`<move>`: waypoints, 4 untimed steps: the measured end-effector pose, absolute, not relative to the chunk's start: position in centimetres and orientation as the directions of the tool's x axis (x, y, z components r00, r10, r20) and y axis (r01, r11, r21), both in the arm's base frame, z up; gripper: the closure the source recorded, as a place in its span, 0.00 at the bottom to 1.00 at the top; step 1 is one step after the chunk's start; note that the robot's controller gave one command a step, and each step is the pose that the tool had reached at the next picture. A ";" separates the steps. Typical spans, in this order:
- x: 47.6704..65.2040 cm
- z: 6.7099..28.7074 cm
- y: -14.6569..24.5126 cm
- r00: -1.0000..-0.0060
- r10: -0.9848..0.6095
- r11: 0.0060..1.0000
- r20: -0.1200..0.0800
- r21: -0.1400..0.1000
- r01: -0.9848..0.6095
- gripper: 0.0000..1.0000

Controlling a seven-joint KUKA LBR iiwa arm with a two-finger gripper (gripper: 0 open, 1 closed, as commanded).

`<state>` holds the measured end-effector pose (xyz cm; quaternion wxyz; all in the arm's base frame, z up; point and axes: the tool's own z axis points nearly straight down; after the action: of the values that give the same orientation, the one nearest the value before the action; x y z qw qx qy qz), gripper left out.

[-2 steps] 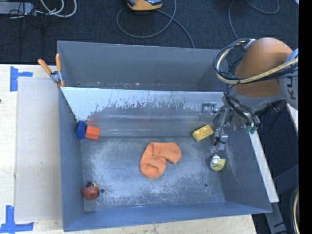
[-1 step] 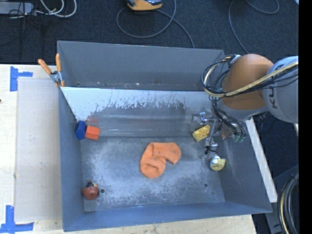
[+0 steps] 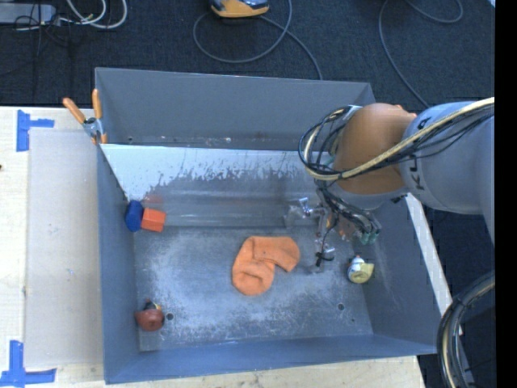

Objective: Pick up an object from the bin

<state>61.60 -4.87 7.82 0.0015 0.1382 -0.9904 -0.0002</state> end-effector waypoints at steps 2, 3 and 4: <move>49.5 7.3 0.8 -0.970 -0.242 0.970 0.006 0.002 -0.242 1.00; 49.5 7.3 0.8 -0.970 -0.243 0.970 0.006 0.002 -0.243 1.00; 49.0 11.6 0.2 -0.970 -0.241 0.971 0.014 0.004 -0.241 1.00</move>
Offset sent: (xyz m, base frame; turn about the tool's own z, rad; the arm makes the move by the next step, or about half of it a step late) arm -0.1200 0.0559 -0.0047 0.0347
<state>48.99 0.15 11.59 0.0072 0.1213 -0.9926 -0.0013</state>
